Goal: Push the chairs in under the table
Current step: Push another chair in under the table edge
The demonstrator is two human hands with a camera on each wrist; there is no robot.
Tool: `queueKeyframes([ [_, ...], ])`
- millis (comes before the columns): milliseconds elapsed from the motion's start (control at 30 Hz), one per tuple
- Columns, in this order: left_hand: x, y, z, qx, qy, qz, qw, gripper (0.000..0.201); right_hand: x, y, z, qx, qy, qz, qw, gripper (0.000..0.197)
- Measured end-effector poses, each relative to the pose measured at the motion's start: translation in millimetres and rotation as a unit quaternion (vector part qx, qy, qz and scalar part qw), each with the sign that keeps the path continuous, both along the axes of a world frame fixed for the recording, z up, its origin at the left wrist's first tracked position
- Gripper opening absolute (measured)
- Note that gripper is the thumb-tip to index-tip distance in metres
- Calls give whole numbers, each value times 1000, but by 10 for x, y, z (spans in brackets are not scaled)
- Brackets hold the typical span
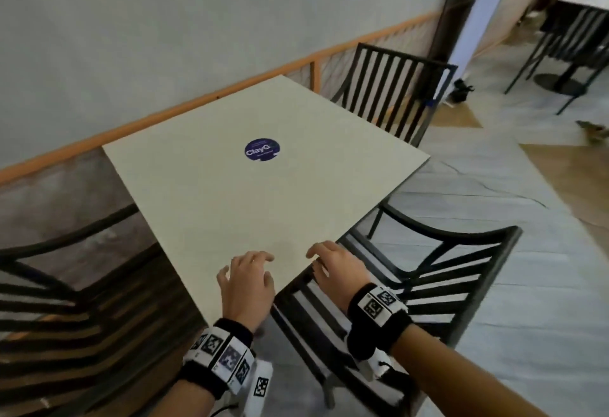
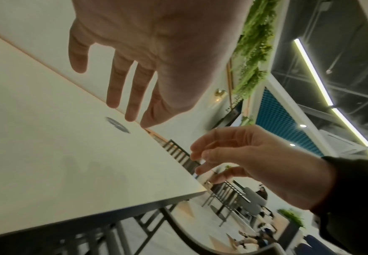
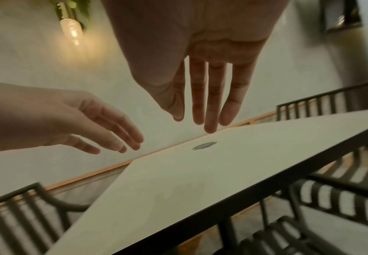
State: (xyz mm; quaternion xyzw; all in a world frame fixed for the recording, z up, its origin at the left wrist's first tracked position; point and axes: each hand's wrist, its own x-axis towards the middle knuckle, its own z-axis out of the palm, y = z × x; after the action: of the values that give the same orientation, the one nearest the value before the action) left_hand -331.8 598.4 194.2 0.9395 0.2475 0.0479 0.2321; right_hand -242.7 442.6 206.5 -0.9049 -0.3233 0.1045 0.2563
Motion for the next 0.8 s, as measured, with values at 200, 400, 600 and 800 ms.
queueKeyframes([
  [200, 1508, -1443, 309, -39, -44, -97, 994, 28, 1591, -1790, 219, -15, -28, -93, 995, 15],
  [400, 2929, -2682, 476, -51, -34, -130, 990, 28, 3033, -3156, 396, -74, -39, -94, 992, 19],
  [600, 4064, -3435, 345, -46, -16, -140, 989, 32, 4209, -3726, 257, -126, -34, -37, 991, 21],
  [800, 5135, -3710, -41, -45, 9, -102, 994, 32, 5402, -3743, -134, -168, -21, 26, 985, 24],
])
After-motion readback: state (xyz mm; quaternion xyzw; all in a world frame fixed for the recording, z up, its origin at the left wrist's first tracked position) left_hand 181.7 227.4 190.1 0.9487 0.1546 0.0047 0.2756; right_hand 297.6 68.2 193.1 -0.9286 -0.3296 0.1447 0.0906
